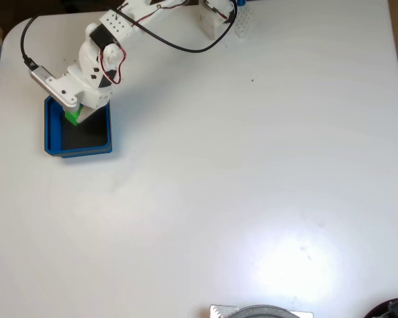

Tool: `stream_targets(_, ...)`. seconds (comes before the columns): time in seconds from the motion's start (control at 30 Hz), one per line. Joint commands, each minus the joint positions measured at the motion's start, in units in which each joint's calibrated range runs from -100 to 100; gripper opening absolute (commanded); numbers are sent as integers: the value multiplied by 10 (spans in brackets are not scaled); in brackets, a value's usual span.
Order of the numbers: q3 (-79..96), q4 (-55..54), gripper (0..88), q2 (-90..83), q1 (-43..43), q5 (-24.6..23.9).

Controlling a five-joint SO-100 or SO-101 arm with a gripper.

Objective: Pick up green cube and drop it in the blue box

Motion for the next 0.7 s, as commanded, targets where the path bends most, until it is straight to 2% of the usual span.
stream_targets(0.0, -37, -4, 53, -16, 4, -1)
stream_targets(0.13, -37, -4, 136, -14, 3, -1)
stream_targets(0.27, -37, -4, 180, -15, 2, -1)
stream_targets(0.67, -36, -4, 185, -18, 5, 0)
